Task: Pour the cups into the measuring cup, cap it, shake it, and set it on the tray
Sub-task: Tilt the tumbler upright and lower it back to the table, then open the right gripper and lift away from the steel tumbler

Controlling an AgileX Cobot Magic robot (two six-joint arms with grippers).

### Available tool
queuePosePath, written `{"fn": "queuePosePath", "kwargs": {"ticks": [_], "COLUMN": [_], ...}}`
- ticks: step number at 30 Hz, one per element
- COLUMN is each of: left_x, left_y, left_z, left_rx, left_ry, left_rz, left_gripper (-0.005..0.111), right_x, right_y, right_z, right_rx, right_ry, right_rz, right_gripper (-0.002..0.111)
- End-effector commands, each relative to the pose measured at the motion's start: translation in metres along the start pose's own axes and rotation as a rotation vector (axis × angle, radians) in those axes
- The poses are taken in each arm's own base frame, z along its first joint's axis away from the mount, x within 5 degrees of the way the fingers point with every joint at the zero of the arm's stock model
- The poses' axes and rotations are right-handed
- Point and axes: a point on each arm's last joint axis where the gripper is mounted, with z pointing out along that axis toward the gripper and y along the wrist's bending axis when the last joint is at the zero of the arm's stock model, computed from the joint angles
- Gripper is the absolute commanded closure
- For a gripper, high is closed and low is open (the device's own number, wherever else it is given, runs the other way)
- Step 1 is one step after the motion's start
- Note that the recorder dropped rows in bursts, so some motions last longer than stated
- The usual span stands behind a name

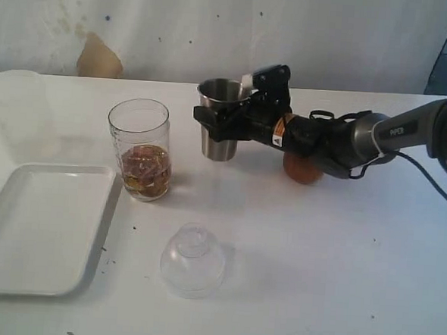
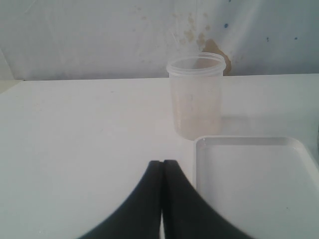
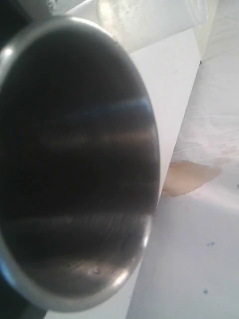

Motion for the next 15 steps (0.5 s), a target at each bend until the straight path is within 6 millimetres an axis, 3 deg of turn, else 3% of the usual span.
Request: {"fn": "queuePosePath", "kwargs": {"ticks": [1, 13, 15], "left_x": [0.0004, 0.0004, 0.0004], "left_y": [0.0000, 0.0000, 0.0000], "left_z": [0.0002, 0.0002, 0.0002], "left_rx": [-0.001, -0.001, -0.001], "left_ry": [-0.010, -0.010, -0.010], "left_rz": [0.004, 0.004, 0.004], "left_gripper": [0.107, 0.107, 0.107], "right_x": [0.0076, 0.0093, 0.0094], "right_y": [-0.0026, -0.0021, -0.0020], "right_z": [0.0001, 0.0003, 0.0003], "right_rx": [-0.011, -0.018, -0.019], "right_ry": [-0.020, -0.014, -0.013], "right_rz": [-0.009, -0.055, -0.053], "right_gripper": [0.108, 0.108, 0.103]}}
